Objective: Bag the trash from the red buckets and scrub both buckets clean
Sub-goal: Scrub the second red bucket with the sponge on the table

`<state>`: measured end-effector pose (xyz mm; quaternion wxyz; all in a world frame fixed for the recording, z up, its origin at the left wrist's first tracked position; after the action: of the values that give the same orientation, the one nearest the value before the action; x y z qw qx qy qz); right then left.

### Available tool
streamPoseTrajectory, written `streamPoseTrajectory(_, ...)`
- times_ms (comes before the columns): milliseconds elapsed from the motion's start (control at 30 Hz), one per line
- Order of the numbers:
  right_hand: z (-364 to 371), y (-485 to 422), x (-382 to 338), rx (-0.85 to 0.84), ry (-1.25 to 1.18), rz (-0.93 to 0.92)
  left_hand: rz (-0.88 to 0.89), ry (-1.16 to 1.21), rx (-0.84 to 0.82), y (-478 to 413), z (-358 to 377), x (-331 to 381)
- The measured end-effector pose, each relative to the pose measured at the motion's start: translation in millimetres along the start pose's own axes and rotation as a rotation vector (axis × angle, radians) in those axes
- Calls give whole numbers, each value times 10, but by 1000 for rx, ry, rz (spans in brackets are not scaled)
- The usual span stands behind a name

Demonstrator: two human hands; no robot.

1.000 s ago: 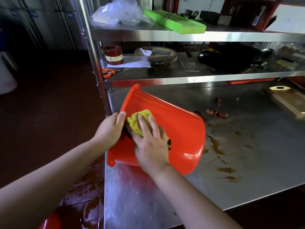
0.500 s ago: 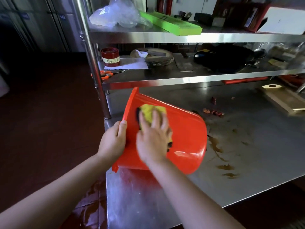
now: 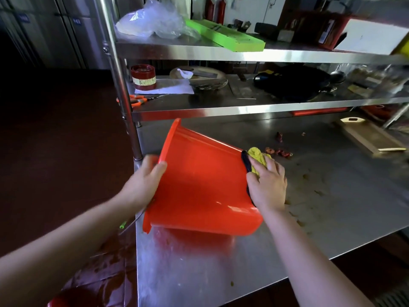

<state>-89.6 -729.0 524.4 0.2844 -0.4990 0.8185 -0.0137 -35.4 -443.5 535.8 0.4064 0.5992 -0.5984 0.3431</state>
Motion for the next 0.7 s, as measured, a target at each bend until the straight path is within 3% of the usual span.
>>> streamPoseTrajectory(133, -2, 185, -23, 115, 17, -45, -22, 91, 67, -370, 39, 458)
streamPoseTrajectory(233, 29, 258, -92, 81, 57, 94, 9, -34, 164, -298, 163, 495)
streamPoseTrajectory(300, 82, 317, -379, 62, 49, 90, 69, -47, 185, -157, 272, 466)
streamPoseTrajectory(433, 245, 611, -1120, 77, 12, -306, 242, 6, 221, 12, 410, 377)
streamPoseTrajectory(567, 235, 594, -1022, 44, 19, -511, 275, 35, 217, 133, 386, 259)
streamPoseTrajectory(633, 138, 416, -657, 94, 53, -366, 275, 14, 220, 210, 389, 202)
streamPoseTrajectory(700, 17, 198, -207, 130, 62, -92, 264, 17, 224, 267, 416, 152)
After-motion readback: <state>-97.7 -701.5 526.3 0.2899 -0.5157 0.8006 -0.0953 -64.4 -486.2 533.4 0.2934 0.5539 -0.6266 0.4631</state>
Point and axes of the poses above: each hand's wrist, its own y-axis away from the middle knuckle, its own z-axis out of the palm, x = y × z, the point moved 4 cm from there along -y, towards the middle knuckle, and after that the axes turned 5 degrees about x, right-handed, at the moved point
